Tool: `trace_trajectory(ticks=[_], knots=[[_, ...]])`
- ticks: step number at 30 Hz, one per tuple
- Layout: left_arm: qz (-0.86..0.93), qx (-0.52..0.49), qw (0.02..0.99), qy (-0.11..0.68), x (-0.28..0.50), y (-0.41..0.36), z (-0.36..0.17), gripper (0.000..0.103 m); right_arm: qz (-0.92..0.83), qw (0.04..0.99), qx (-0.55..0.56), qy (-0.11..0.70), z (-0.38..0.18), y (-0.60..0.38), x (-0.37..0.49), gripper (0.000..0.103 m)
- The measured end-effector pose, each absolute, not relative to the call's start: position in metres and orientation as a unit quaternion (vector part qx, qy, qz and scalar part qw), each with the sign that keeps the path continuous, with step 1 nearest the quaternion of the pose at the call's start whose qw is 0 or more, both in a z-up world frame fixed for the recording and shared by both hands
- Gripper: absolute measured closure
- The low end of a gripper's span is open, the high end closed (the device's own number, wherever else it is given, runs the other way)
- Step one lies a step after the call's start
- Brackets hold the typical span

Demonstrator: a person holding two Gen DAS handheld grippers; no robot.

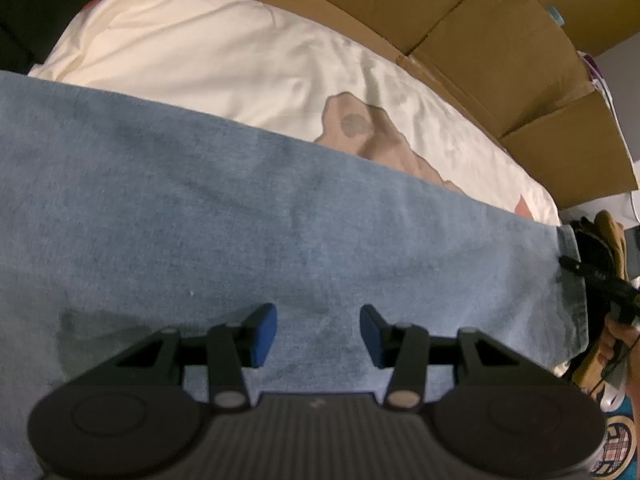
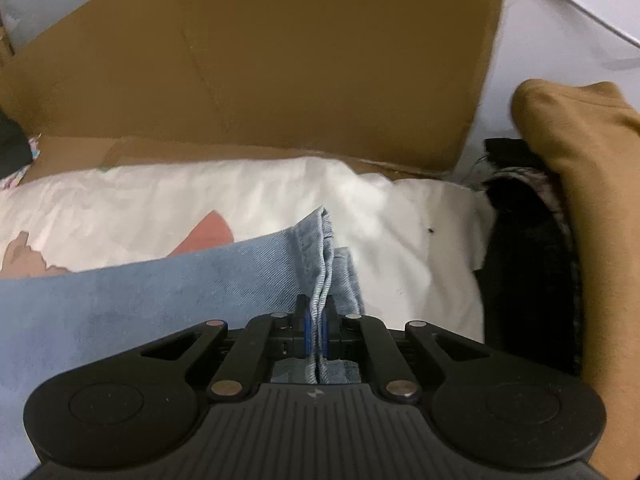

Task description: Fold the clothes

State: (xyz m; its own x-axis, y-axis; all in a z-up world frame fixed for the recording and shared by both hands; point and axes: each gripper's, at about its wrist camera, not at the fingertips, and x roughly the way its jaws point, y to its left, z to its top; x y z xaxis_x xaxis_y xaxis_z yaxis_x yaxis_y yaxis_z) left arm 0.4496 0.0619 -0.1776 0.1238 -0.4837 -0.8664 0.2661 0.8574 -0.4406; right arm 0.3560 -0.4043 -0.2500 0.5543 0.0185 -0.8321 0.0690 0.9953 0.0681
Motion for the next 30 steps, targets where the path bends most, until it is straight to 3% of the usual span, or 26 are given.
trace_trajectory(ticks=[14, 20, 24, 30], knots=[[-0.266, -0.088, 0.737, 0.615, 0.444, 0.057, -0.175, 0.054, -0.054, 0.877, 0.040, 0.475, -0.253, -0.407, 0.358, 0.100], [-0.273, -0.081, 0.735, 0.615, 0.440, 0.054, -0.170, 0.054, -0.070, 0.883, 0.072, 0.458, -0.257, -0.411, 0.351, 0.093], [-0.283, -0.064, 0.735, 0.613, 0.432, 0.054, -0.161, 0.054, -0.058, 0.905, 0.069, 0.415, -0.229, -0.409, 0.328, 0.069], [-0.295, -0.045, 0.738, 0.605, 0.415, 0.052, -0.145, 0.054, -0.067, 0.920, 0.131, 0.364, -0.201, -0.420, 0.274, 0.069]])
